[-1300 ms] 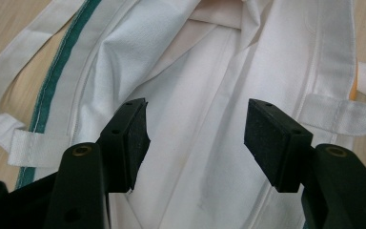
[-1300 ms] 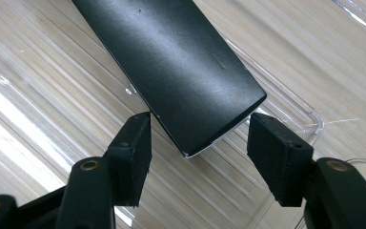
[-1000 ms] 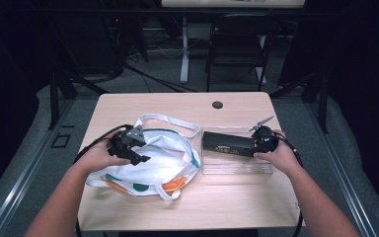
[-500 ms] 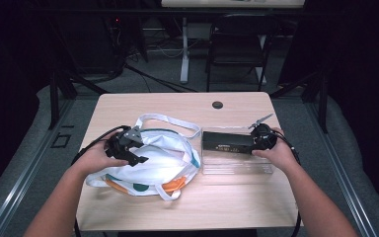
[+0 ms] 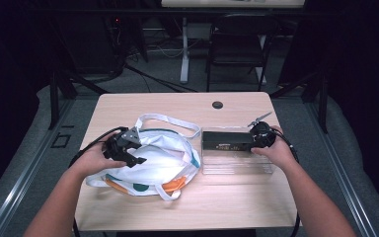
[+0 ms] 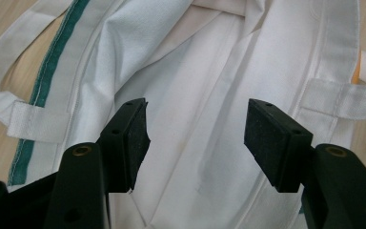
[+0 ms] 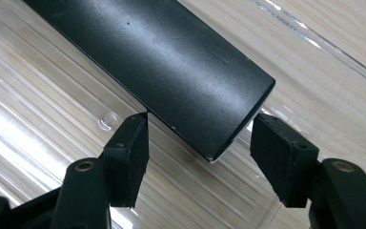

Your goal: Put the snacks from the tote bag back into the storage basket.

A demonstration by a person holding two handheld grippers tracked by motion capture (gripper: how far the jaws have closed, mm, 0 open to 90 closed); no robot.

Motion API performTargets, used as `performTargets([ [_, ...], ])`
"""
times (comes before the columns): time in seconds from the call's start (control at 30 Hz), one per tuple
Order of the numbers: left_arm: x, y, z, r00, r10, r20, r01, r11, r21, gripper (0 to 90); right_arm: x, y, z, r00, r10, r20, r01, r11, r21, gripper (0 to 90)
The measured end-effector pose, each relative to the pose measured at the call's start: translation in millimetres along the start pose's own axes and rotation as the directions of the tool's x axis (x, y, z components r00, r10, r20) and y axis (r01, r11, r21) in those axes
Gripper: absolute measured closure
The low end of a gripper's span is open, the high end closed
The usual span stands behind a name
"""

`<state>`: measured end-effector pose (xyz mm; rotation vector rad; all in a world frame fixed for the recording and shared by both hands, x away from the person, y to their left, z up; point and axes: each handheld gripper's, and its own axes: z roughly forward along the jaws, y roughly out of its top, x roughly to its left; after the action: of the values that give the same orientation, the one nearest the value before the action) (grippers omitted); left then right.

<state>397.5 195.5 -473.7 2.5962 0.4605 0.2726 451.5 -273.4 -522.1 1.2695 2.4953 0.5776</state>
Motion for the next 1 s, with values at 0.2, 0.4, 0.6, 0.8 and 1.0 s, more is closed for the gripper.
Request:
performTargets([
  [0.2,-0.5,-0.5,0.4,1.0,-0.004,0.003,0.004,1.0,0.002,40.4,-0.7,1.3,2.9,1.0,-0.006,0.006,0.006,1.0,0.004,38.3],
  [0.4,-0.6,-0.7,-0.2,1.0,-0.004,-0.001,0.004,1.0,-0.002,40.4,0.2,2.4,4.2,0.9999,0.004,0.016,-0.004,1.0,0.001,38.3],
  [0.6,0.5,-2.3,-2.1,0.9999,-0.012,-0.004,0.012,0.9999,-0.005,40.3,-0.5,1.7,3.2,0.9999,-0.001,0.012,0.001,1.0,0.002,38.1],
  [0.8,1.4,-4.0,-4.8,0.9999,-0.013,-0.005,0.013,0.9999,-0.001,40.4,0.9,-0.4,-4.9,0.9999,0.0,0.01,0.0,1.0,-0.018,37.6],
  [1.0,2.0,-5.1,-6.6,0.9998,-0.019,-0.01,0.019,0.9998,-0.006,40.3,5.1,-1.3,-19.7,1.0,-0.006,0.002,0.006,0.998,-0.059,37.8],
])
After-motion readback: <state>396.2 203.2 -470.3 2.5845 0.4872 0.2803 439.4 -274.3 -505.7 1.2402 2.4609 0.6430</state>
